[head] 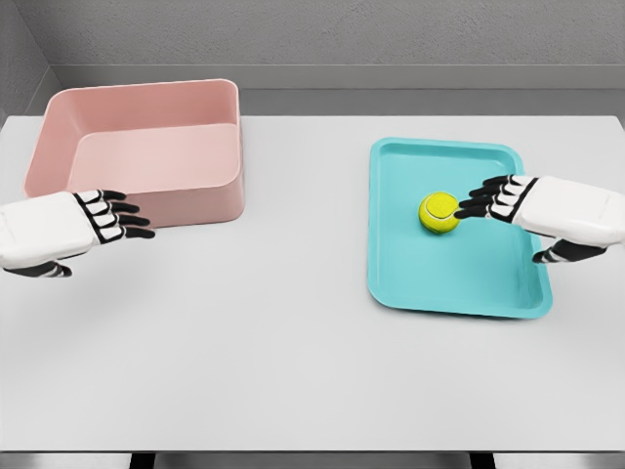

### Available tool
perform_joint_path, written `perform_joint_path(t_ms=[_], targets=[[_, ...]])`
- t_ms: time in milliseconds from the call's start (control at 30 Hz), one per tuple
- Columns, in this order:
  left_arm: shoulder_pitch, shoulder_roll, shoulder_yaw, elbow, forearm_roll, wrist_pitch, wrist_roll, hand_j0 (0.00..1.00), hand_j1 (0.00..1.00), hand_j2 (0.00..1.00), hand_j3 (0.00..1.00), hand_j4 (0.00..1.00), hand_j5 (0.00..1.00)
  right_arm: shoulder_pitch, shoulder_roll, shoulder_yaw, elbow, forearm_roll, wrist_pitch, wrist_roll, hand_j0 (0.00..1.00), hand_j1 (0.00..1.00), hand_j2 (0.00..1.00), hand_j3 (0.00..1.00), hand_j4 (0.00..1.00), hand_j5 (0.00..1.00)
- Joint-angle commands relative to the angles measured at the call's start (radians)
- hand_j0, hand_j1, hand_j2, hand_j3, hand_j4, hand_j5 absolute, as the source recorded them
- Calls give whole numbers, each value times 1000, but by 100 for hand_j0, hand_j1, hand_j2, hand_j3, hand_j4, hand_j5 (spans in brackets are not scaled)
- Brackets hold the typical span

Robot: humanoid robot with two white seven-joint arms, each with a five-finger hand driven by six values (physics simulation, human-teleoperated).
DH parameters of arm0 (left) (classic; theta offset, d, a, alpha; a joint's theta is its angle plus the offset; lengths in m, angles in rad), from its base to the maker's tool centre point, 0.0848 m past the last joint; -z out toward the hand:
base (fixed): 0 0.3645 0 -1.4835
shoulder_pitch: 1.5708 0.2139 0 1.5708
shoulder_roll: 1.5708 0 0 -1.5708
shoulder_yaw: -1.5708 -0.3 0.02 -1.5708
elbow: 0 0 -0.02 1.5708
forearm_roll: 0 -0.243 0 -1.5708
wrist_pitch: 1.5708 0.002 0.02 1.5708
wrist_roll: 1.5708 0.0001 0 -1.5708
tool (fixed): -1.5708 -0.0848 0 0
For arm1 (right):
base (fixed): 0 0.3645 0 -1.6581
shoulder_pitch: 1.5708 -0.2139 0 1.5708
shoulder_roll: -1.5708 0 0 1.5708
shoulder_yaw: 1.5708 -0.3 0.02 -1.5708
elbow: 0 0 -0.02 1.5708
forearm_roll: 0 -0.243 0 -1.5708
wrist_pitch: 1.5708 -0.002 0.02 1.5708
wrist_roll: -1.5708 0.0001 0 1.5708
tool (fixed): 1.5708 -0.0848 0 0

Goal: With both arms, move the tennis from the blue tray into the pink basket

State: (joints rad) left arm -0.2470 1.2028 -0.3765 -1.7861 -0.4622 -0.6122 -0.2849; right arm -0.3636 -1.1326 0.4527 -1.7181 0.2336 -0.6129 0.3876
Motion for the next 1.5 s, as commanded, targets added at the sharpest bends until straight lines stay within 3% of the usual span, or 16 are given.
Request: perform_joint_path(t_ms=[0, 200, 300, 400, 467, 533, 633, 700, 833, 933, 1067, 1233, 1467], targets=[[-3, 4, -2, 2, 7, 1, -2, 100, 100, 100, 100, 100, 100, -2, 1, 0, 2, -7, 2, -1, 100, 100, 100, 100, 100, 100], [-8, -8, -1, 10, 10, 1, -2, 100, 100, 100, 100, 100, 100, -12, 25, 15, -1, 0, 2, -4, 100, 100, 100, 100, 100, 100], [-8, -11, -5, 10, 7, 1, -2, 100, 100, 100, 100, 100, 100, -29, 36, 21, 2, -53, 2, 34, 100, 100, 100, 100, 100, 100], [-5, -12, -18, 11, 30, 1, 4, 100, 100, 100, 100, 100, 100, -58, 77, 14, 3, -37, 2, 27, 100, 100, 100, 100, 100, 100], [-3, -12, -53, 13, 63, 1, 3, 100, 100, 100, 100, 100, 100, -66, 102, 24, 3, -53, 2, 62, 100, 100, 100, 100, 100, 100], [-3, -26, -64, 13, 63, 1, 3, 100, 100, 100, 100, 100, 100, -115, 177, 24, 6, -54, 2, 197, 99, 99, 99, 99, 99, 99], [-2, -39, -68, 14, 74, 1, 3, 100, 100, 100, 100, 100, 100, -170, 226, 26, 60, -51, 2, 223, 99, 99, 99, 99, 99, 99], [-2, -39, -76, 17, 73, 1, 1, 100, 100, 100, 100, 100, 100, -206, 300, 24, 126, -50, 2, 223, 99, 99, 99, 99, 99, 99], [-2, -37, -76, 17, 73, 1, 1, 100, 100, 100, 100, 100, 100, -218, 301, 23, 126, -51, 2, 223, 99, 99, 99, 99, 99, 99], [0, -31, -76, 19, 73, 1, 1, 100, 100, 100, 100, 100, 100, -219, 306, 21, 219, -45, 2, 223, 100, 100, 100, 100, 100, 100], [0, -26, -76, 37, 74, 1, 1, 100, 100, 100, 100, 100, 100, -216, 312, 57, 287, -51, 2, 217, 100, 100, 100, 100, 100, 100], [3, -3, -76, 116, 93, 1, 1, 100, 100, 100, 100, 100, 100, -222, 372, 58, 364, -50, 2, 223, 99, 99, 99, 99, 99, 99], [6, 9, -82, 123, 89, 1, 1, 100, 100, 100, 100, 100, 100, -252, 459, 60, 474, -40, 2, 223, 98, 98, 98, 98, 98, 98]])
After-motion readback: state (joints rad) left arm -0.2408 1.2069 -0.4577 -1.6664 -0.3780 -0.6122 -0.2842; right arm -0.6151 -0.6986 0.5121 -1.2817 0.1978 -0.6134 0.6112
